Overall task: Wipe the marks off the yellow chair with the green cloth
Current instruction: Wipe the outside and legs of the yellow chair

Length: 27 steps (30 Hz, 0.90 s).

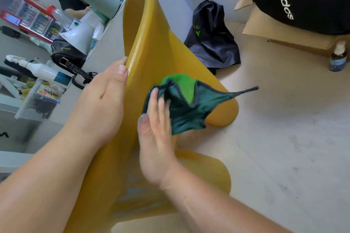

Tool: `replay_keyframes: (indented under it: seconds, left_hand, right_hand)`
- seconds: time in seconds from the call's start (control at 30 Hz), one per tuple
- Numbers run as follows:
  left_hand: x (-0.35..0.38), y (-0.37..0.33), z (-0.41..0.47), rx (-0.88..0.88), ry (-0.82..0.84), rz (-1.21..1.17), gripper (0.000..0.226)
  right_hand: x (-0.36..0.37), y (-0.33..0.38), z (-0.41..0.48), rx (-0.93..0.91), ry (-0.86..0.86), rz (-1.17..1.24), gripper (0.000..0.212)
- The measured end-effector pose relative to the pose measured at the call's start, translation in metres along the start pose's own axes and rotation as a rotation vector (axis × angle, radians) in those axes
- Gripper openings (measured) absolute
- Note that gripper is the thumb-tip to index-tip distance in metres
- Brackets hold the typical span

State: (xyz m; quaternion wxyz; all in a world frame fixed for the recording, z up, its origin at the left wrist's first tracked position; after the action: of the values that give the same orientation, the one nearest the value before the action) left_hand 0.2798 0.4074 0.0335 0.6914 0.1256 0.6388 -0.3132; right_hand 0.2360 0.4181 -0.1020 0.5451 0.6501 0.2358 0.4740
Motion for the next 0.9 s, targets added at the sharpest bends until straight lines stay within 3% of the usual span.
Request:
replay_keyframes:
  seconds: [0.13,0.27,0.4,0.53,0.63,0.7,0.77,0.83,0.9]
  left_hand:
    - [-0.003,0.003,-0.003,-0.063,-0.011,-0.055,0.059]
    - [-0.005,0.002,-0.007,-0.093,-0.036,-0.042,0.049]
    - [-0.004,-0.001,-0.004,-0.055,-0.024,-0.005,0.057]
    - [-0.005,-0.003,-0.005,-0.02,-0.03,0.024,0.056]
    - [-0.007,-0.006,-0.008,-0.002,-0.049,0.044,0.056]
    - [-0.006,-0.01,-0.009,0.026,-0.049,0.104,0.053]
    - [-0.002,-0.016,-0.008,0.053,-0.022,0.22,0.052]
    - [0.005,-0.021,-0.006,0.062,0.033,0.386,0.062]
    - [0.008,-0.023,-0.006,0.023,0.059,0.573,0.079]
  right_hand:
    - [0.036,-0.051,-0.064,0.174,0.082,-0.068,0.087]
    - [0.032,-0.059,-0.057,0.284,0.068,0.001,0.1]
    - [0.015,-0.013,-0.019,0.108,0.041,0.053,0.115]
    - [0.013,0.015,-0.02,-0.137,0.011,-0.04,0.102]
    - [0.015,-0.026,-0.029,-0.078,0.013,-0.087,0.085]
    - [0.009,-0.061,-0.016,0.068,0.014,-0.086,0.079]
    - [-0.006,-0.077,0.012,0.145,-0.022,-0.064,0.09]
    - [-0.024,-0.077,0.047,0.114,-0.039,-0.137,0.097]
    - [-0.042,-0.074,0.082,0.067,-0.019,-0.24,0.09]
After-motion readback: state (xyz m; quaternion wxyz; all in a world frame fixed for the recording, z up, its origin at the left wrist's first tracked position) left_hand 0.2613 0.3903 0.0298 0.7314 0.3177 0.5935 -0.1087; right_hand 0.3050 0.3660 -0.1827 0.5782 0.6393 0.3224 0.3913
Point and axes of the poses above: each hand's wrist, its own z-axis towards the middle knuckle, its own x-axis out of the palm, y = z × x, the point moved 10 cm from there along z, towards the middle knuckle, and after that the axes turned 2 degrees about -y, right-handed, at the moved point
